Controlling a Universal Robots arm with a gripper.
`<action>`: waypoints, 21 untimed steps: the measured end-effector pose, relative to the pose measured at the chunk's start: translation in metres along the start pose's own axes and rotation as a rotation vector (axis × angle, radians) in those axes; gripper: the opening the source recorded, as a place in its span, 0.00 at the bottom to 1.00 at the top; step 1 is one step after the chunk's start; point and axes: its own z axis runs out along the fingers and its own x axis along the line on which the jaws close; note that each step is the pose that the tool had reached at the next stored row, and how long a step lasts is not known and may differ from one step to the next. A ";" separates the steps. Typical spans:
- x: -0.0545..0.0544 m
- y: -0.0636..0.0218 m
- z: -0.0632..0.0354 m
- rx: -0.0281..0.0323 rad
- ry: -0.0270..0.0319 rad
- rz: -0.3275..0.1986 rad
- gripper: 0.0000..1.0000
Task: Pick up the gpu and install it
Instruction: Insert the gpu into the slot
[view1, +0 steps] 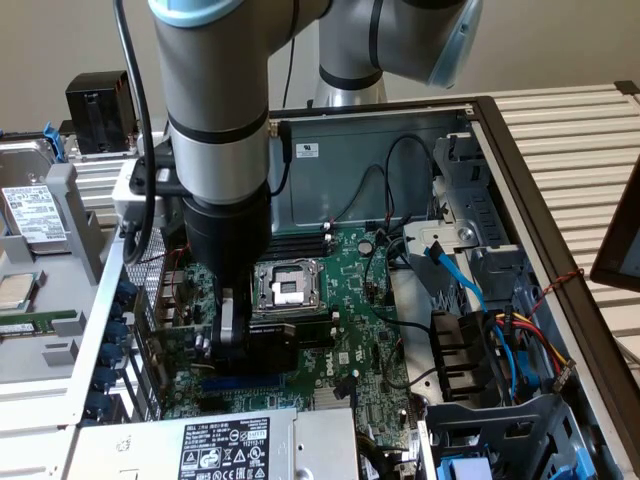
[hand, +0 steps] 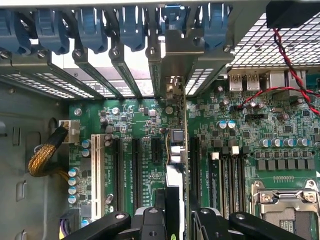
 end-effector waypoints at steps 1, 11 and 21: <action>0.000 0.0000 0.0003 0.0001 0.0004 0.000 0.27; 0.000 -0.0001 0.0022 0.0001 0.0016 0.000 0.27; 0.000 0.0000 0.0026 0.0001 0.0019 0.000 0.27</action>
